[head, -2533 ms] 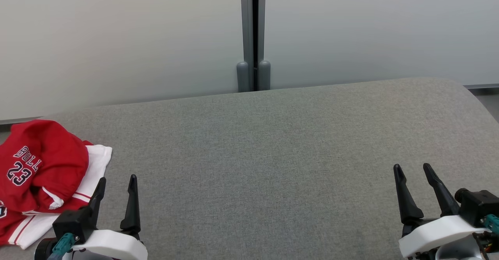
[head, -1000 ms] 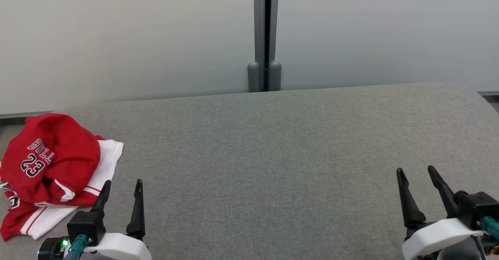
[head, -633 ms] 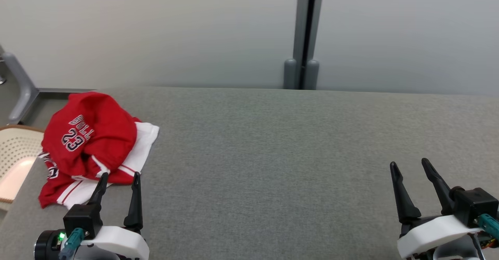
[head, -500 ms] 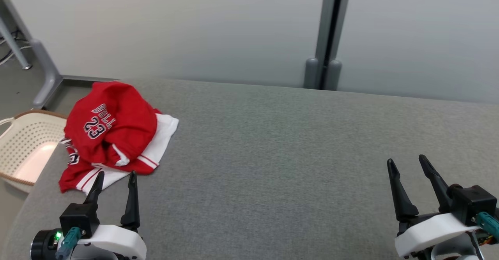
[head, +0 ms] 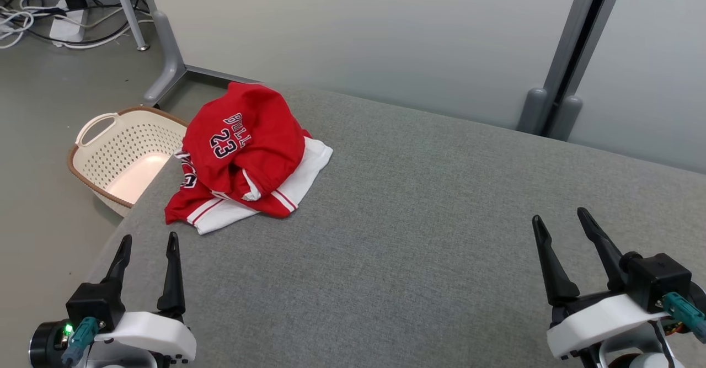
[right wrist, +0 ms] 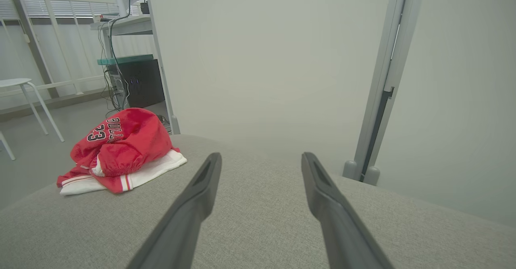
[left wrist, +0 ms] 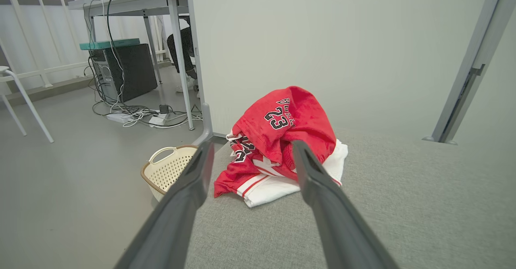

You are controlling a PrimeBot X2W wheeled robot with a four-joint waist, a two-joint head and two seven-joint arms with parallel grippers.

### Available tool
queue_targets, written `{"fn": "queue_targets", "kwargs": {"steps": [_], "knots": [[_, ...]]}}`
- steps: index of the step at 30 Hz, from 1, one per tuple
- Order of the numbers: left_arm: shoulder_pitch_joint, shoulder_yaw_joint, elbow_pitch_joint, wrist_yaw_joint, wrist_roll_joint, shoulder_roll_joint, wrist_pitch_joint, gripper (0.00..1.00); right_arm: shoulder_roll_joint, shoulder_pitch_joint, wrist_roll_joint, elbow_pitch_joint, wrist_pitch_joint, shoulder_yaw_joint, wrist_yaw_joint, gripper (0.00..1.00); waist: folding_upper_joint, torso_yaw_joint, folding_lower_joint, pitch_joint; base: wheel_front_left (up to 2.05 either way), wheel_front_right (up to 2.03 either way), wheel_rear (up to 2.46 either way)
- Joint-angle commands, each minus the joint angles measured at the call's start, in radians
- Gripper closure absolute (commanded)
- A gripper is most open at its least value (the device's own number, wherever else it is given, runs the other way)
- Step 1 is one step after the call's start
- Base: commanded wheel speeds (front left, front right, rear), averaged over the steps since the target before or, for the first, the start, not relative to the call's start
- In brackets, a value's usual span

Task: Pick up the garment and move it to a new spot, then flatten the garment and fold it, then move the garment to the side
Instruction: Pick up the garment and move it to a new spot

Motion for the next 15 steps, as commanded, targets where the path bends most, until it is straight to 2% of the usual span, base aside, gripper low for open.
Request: {"fn": "queue_targets", "kwargs": {"steps": [1, 15], "knots": [[-0.015, 0.003, -0.001, 0.005, -0.004, 0.004, -0.005, 0.0, -0.004, -0.009, -0.004, 0.001, 0.003, -0.001, 0.0, 0.0, 0.0, 0.008, 0.0, 0.002, 0.0, 0.0, 0.0], [-0.071, -0.021, 0.01, -0.001, -0.008, 0.009, 0.008, 0.0, -0.001, -0.015, 0.005, -0.005, 0.007, -0.01, 0.0, 0.0, 0.0, 0.01, 0.0, 0.018, 0.0, 0.0, 0.0]]}}
